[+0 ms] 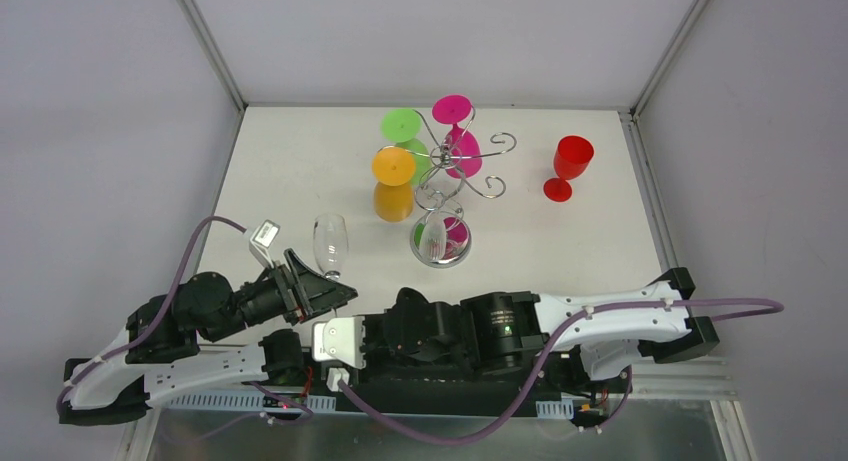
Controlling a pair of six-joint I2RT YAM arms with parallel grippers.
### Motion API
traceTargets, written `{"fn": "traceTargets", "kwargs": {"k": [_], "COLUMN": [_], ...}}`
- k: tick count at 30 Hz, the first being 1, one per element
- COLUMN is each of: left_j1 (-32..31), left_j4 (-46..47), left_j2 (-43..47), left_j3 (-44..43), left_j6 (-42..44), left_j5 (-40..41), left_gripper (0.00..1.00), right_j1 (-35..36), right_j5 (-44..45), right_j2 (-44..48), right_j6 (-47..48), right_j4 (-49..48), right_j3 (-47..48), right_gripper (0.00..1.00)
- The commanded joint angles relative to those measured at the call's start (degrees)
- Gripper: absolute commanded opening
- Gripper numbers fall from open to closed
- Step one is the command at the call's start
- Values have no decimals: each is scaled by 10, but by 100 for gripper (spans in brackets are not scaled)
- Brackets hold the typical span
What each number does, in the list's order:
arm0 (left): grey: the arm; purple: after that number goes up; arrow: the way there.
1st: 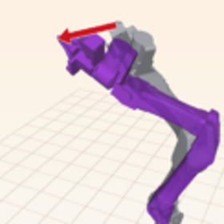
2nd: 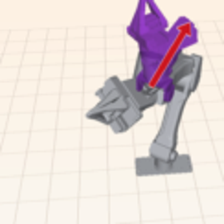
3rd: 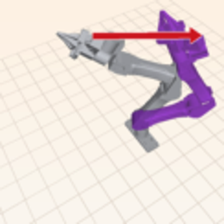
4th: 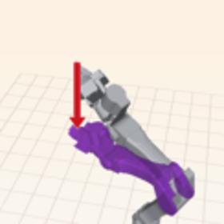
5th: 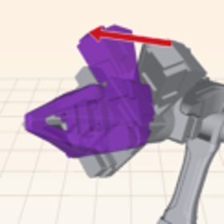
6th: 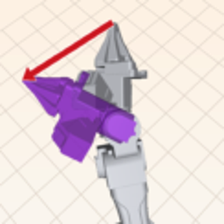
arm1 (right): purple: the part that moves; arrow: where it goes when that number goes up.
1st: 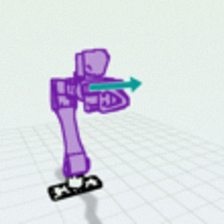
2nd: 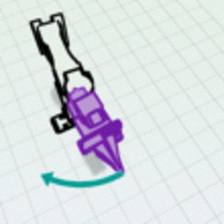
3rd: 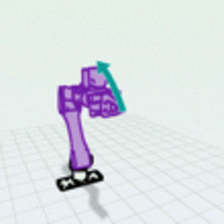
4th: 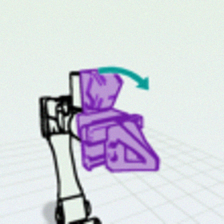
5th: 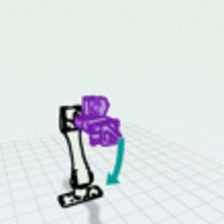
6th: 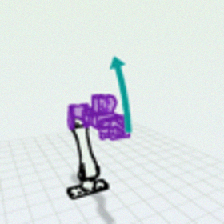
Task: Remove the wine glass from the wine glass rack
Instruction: Place the wine glass at the center of the board.
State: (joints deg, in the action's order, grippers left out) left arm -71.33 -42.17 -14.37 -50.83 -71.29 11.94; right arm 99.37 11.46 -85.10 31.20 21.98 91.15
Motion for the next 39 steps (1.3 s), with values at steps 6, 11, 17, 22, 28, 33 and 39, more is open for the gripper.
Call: {"fn": "traceTargets", "kwargs": {"k": [6, 11, 17, 22, 28, 33, 39], "left_j1": [-6, -6, -6, -6, -6, -6, -6], "left_j4": [30, 29, 29, 29, 29, 30, 30], "left_j2": [-13, -13, -13, -13, -14, -32, -43], "left_j3": [1, 0, 2, 5, 6, 2, -4], "left_j6": [11, 15, 19, 21, 27, 45, 71], "left_j5": [-9, -6, -3, -2, -4, -20, -35], "left_gripper": [46, 35, 25, 16, 0, 0, 0], "right_j1": [9, 9, 10, 10, 10, 11, 12], "right_j5": [80, 106, 111, 105, 84, 80, 89], "right_j2": [7, 8, 13, 20, 30, 34, 54], "right_j6": [46, 49, 43, 33, 20, 6, -32], "right_j4": [-84, -86, -86, -86, -83, -78, -62], "right_j3": [1, -7, -17, -27, -38, -41, -43], "right_gripper": [0, 0, 0, 0, 0, 0, 36]}}
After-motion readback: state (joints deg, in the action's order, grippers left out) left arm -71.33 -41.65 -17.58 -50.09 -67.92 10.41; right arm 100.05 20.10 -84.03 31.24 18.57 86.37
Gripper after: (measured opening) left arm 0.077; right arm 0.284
